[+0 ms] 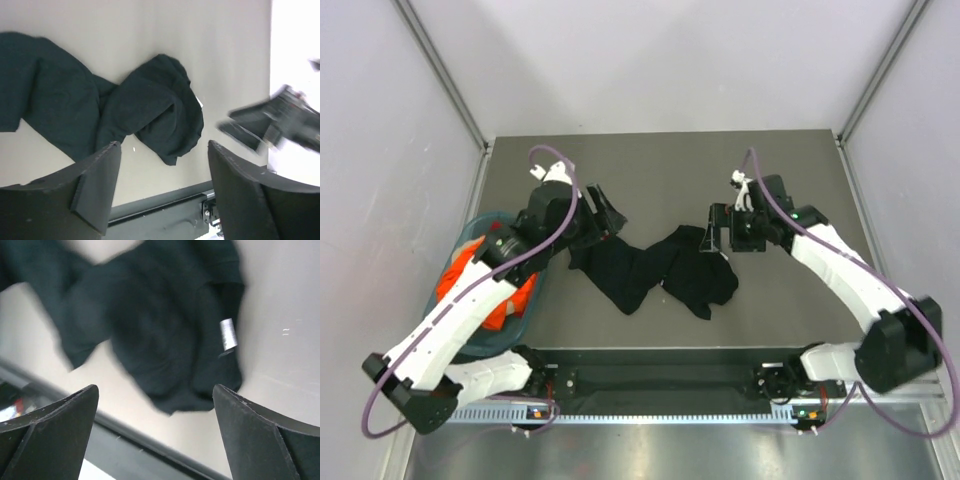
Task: Fold and stack the t-shirts
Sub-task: Move the tshirt to the center of the board, then flatten the tshirt out
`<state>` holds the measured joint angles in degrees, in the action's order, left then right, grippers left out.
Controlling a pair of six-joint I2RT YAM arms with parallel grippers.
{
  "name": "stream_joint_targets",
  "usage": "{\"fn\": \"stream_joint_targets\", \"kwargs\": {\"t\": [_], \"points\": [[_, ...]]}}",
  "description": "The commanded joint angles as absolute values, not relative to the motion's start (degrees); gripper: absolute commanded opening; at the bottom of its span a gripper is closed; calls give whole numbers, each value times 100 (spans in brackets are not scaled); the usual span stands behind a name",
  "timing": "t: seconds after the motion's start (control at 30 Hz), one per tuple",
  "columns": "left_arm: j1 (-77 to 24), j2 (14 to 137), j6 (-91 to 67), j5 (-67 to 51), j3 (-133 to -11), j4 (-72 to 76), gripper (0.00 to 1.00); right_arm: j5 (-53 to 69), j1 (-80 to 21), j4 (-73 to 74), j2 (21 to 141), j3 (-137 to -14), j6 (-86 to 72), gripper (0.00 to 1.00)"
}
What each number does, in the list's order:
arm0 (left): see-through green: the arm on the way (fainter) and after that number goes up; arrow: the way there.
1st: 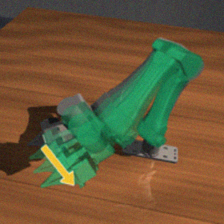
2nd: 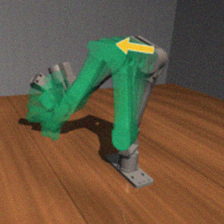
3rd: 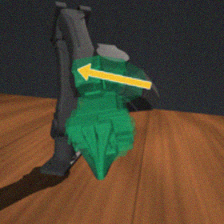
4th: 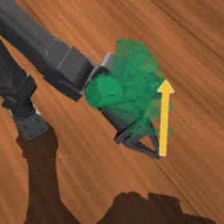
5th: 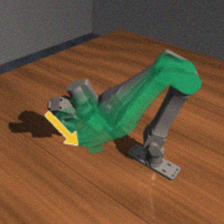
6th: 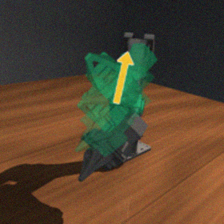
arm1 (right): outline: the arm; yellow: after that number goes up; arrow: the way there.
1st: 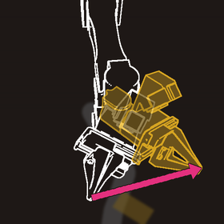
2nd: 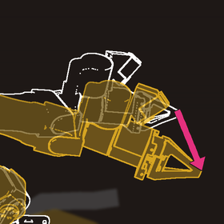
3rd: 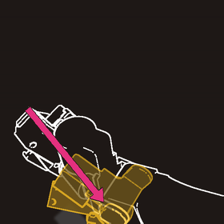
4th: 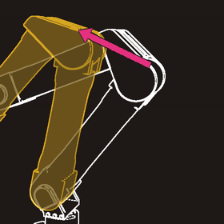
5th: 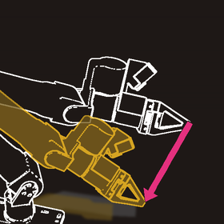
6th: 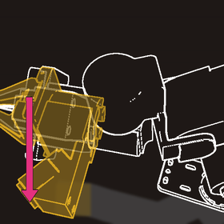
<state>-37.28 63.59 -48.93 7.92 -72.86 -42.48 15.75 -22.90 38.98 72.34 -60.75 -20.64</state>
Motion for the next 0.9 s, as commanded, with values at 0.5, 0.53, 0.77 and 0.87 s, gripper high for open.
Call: {"fn": "stream_joint_targets", "kwargs": {"t": [0.5,0.53,0.77,0.87], "points": [[-2489,8849,-4676,1274,-7347,-4826,87,589,-2110,3358,11135,-8577,-2144,73],[-2409,8972,-4684,1248,-7426,-4764,87,554,-2109,3366,11292,-8622,-2136,75],[-2118,10500,-4448,775,-8225,-4684,82,457,-2118,3375,11715,-8824,-1969,70],[-2092,11010,-4360,633,-8630,-5009,75,554,-2109,3349,11847,-8903,-1916,55]]}}
